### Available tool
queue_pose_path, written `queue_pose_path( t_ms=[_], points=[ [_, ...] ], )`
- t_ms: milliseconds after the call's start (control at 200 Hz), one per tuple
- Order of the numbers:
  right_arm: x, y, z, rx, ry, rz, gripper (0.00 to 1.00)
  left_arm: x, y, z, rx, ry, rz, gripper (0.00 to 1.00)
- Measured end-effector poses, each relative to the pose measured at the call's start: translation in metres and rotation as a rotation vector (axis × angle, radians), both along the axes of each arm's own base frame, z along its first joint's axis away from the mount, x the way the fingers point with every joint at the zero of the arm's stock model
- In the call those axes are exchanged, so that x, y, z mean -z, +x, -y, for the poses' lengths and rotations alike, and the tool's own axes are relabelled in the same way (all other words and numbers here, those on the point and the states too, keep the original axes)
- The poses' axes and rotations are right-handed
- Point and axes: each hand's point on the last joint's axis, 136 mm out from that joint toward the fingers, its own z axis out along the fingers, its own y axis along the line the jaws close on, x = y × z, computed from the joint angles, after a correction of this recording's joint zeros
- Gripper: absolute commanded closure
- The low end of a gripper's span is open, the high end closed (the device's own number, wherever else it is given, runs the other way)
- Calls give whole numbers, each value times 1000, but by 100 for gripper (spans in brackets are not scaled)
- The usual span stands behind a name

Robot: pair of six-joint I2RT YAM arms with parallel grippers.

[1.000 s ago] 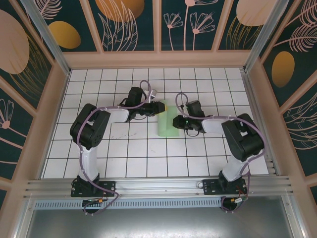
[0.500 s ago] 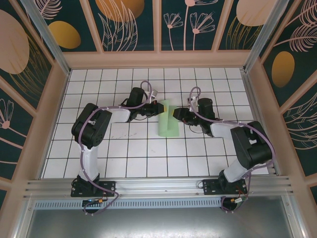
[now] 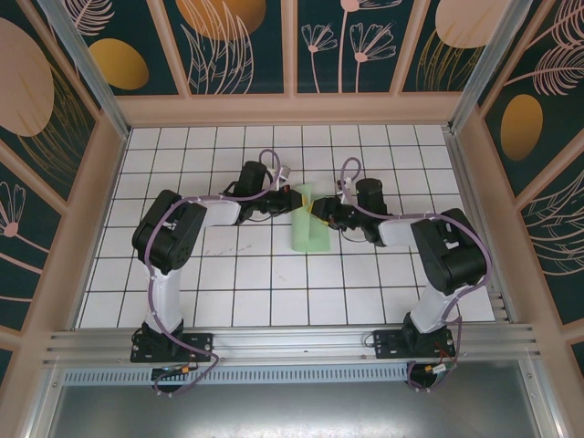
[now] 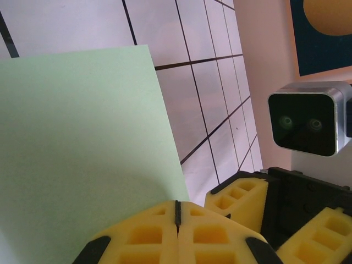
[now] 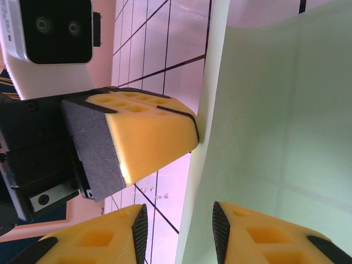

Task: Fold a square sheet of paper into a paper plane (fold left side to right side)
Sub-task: First fold in half a square sheet of paper at the center of the table.

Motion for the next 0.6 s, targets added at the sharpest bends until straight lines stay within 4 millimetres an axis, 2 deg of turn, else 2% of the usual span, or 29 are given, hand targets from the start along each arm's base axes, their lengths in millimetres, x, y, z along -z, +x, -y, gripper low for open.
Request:
queue_pose_path(
  t_ms=[150, 330, 510, 601],
  points=[
    [3, 3, -3, -5, -4, -6, 75, 0, 0, 0, 1, 2, 3, 97],
    [7, 3, -6, -12, -12, -15, 94, 1, -1, 0, 1, 4, 0, 97],
    [12, 6, -4, -9, -60, -19, 98, 3, -1, -2, -2, 25, 1, 88],
    [16, 10, -1, 3, -107, -16, 98, -3, 0, -7, -18, 53, 22, 83]
  ],
)
